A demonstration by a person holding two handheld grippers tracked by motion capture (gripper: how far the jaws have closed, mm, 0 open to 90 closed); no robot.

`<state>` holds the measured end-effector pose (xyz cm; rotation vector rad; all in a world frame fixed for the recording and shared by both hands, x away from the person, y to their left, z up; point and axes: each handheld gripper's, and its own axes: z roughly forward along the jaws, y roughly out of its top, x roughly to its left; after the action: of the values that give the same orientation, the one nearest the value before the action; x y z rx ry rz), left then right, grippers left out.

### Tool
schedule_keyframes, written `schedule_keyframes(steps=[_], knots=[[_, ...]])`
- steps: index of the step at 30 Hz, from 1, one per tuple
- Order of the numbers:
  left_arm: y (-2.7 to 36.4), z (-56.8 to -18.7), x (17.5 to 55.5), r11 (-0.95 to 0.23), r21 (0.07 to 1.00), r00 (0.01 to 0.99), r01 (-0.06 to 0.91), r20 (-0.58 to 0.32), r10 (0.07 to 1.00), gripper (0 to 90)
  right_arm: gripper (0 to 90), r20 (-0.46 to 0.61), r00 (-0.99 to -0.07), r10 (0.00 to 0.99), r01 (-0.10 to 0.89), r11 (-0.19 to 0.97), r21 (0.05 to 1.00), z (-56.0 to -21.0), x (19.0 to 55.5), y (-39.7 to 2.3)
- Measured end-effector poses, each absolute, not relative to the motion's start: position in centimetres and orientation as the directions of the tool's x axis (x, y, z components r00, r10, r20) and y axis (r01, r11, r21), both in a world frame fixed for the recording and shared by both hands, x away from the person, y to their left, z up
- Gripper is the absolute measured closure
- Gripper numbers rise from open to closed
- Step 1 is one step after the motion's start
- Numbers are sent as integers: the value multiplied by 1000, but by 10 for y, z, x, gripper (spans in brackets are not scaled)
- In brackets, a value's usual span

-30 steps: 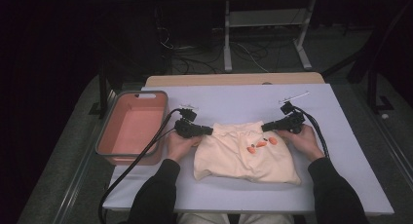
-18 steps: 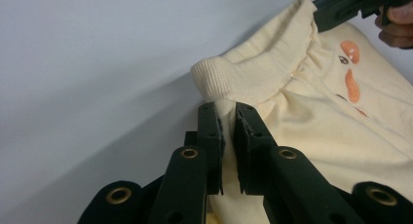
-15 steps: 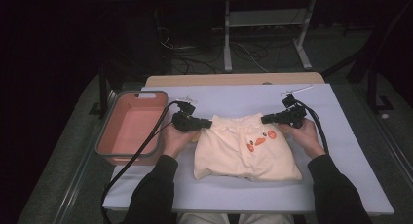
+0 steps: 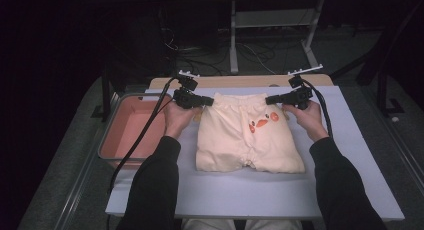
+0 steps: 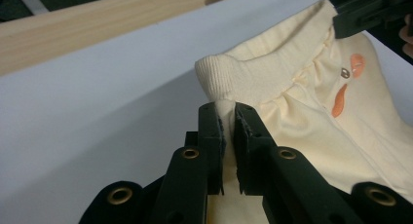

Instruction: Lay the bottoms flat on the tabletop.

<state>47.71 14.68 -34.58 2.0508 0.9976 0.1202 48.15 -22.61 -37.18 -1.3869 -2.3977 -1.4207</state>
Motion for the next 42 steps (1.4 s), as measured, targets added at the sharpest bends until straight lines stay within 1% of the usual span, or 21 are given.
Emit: schedule_keyframes(steps=[2,4,7,12,20,22,24,26,30,35,42], knots=[[149,-345,483,-329,722,674,609,-253,694,827,764,424,-606,674,694,187,695,-365,488,-225],[151,-347,490,-294,732,660,615,-273,700,827,764,418,-606,677,688,182,702,-359,495,-225],[152,-352,495,-264,741,646,618,-287,707,828,764,426,-601,676,686,164,708,-356,501,-226],[150,-357,499,-219,753,631,620,-312,711,828,764,423,-592,686,684,150,714,-359,507,-227],[143,-362,500,-183,775,631,605,-327,703,832,764,431,-581,690,683,125,720,-364,511,-238],[140,-361,501,-175,780,630,601,-327,704,839,764,429,-577,695,680,119,723,-364,512,-242],[138,-360,501,-164,789,631,593,-327,704,875,765,417,-574,705,678,122,725,-363,513,-244],[136,-361,502,-149,789,631,596,-345,694,878,765,414,-566,713,679,119,724,-364,514,-248],[131,-370,504,-163,775,623,610,-343,703,885,765,423,-553,718,691,112,714,-368,517,-252],[129,-382,507,-170,754,600,634,-341,724,886,765,395,-548,737,692,134,709,-376,521,-247],[129,-393,512,-168,741,581,650,-342,739,885,765,385,-532,754,694,127,709,-387,527,-241]])
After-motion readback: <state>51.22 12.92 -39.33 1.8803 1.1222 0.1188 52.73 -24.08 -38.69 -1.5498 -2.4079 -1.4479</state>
